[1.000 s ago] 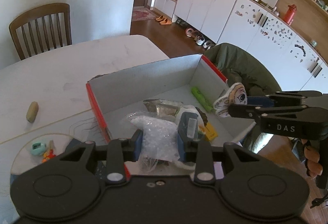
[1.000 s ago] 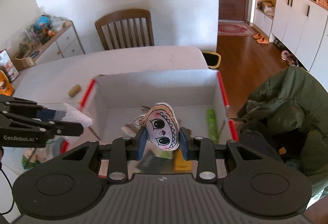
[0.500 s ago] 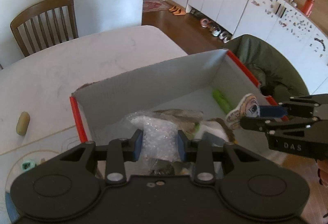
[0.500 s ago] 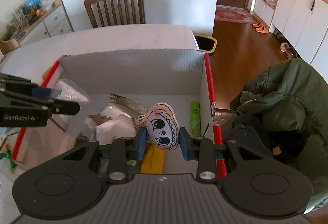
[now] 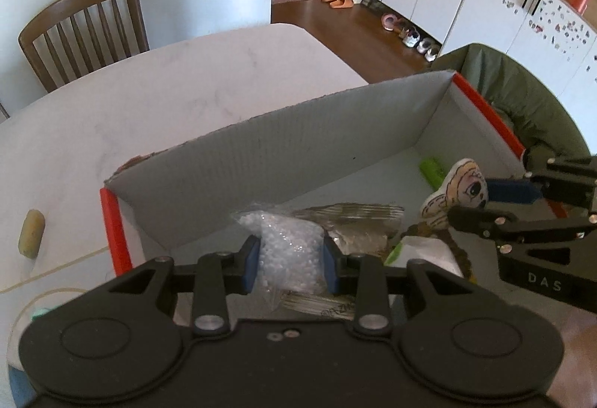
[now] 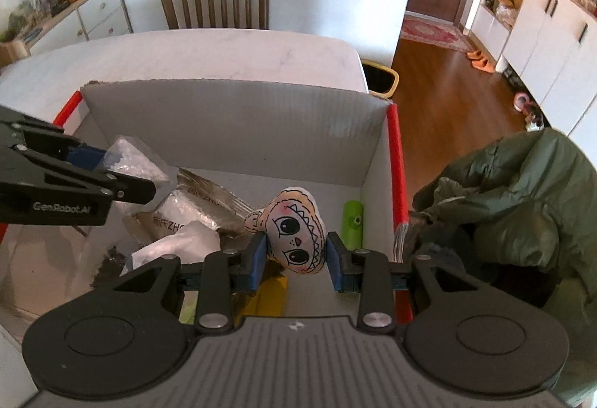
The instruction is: Organize objects
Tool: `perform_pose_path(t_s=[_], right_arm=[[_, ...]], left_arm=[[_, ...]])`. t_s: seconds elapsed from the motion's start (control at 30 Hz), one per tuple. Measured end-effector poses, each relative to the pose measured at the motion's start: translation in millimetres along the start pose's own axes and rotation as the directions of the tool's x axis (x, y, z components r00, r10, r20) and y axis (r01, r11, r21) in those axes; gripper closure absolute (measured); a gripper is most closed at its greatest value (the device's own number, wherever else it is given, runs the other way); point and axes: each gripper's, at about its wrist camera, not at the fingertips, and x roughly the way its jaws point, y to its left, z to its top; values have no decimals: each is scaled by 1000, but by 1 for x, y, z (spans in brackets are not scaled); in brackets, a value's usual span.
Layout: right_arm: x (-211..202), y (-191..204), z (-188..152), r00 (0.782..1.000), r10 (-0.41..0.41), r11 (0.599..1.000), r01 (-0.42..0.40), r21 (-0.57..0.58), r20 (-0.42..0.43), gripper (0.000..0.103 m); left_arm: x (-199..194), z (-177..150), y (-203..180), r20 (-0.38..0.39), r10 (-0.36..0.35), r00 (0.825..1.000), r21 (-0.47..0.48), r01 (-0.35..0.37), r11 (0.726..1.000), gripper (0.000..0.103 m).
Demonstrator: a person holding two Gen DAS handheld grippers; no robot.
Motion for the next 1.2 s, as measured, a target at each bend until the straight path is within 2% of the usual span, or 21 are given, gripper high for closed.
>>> perform_pose_path(t_s=[0.2, 0.57, 0.63, 0.77, 0.93, 1.0, 1.1, 1.2], right_arm=[[5, 6, 3, 1000, -26, 999, 26, -35, -14, 68], [-1, 0, 0, 1000, -21, 999, 21, -30, -19, 65], [-4, -1, -1, 1000, -19, 1000, 19, -25, -15, 59], [-13, -4, -3, 1000, -17, 1000, 17, -17, 4, 58], [-27, -9, -3, 1000, 2, 1000, -2, 12, 23, 58], [-35, -10, -4, 999, 19, 1000, -20, 24, 35, 57], [-47, -8, -6, 997, 36, 999, -38, 25, 62, 46], [-60, -6, -7, 995, 59, 998, -61, 26, 85, 45]], left_arm=[[9, 5, -3, -24, 18, 1000, 15, -18, 1000, 69], [11, 2, 3, -60, 17, 998, 0, -17, 1000, 64], [8, 1, 3, -54, 16, 998, -3, -16, 1000, 60], [0, 0, 1, -40, 10, 999, -4, -10, 1000, 54], [-14, -2, 0, -12, -18, 1000, -16, 17, 1000, 41], [-23, -4, -2, 4, -18, 1000, -11, 18, 1000, 39], [-35, -5, -5, 27, -29, 999, -15, 30, 999, 39], [-46, -4, -12, 55, -35, 998, -17, 36, 999, 37]])
